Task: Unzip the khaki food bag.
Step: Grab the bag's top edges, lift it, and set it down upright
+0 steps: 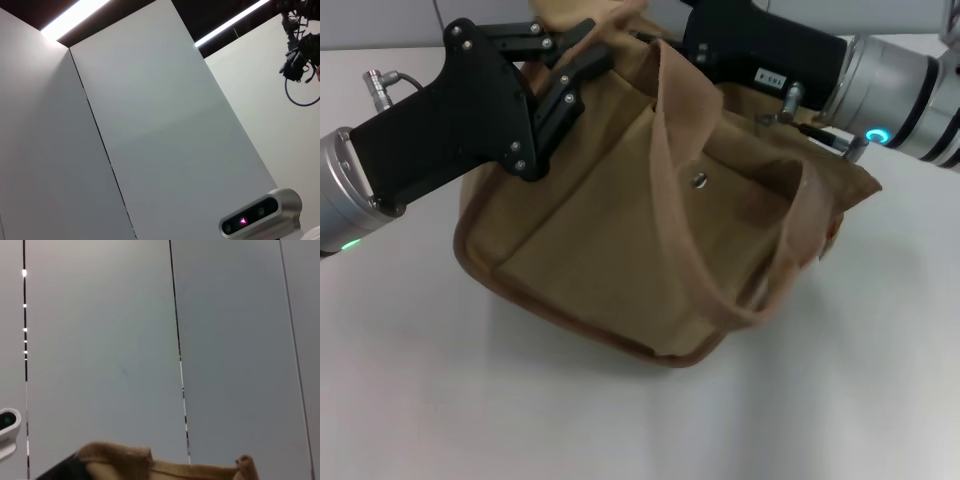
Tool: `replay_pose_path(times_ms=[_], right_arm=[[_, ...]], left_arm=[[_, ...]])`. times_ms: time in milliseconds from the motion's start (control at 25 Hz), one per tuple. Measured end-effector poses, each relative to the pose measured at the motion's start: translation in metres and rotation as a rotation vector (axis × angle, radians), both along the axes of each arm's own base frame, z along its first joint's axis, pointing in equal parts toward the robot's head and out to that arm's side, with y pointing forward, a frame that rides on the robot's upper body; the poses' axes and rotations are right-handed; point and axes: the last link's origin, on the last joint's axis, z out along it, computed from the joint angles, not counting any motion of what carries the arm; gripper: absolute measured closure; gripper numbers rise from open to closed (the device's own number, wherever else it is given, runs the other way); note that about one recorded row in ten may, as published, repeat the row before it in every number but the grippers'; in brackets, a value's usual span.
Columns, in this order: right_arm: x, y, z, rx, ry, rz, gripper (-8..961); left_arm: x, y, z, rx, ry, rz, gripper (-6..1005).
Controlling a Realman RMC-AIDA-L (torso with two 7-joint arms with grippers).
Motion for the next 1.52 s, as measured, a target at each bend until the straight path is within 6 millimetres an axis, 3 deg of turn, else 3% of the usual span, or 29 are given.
replay_pose_path(times_ms=[520,1120,1360,1520], right_arm=[[0.021,-0.018,-0.004,-0.127,-0.119,-0.04,119],[0.057,-0.053,0.029,-0.079,-0.068,-0.072,119],[0.067,-0.058,0.037,-0.06,-0.064,-0.089,119],[0.061,-0.054,0.047,0.003,0.01,-0.082,119]], left_arm=[[0.0,0.001,0.001,0.005,0.001,0.0,914],[0.001,0.002,0.002,0.016,-0.008,0.0,914],[0.001,0.002,0.002,0.018,-0.007,0.001,914],[0.002,0.002,0.001,0.023,-0.001,-0.006,914]])
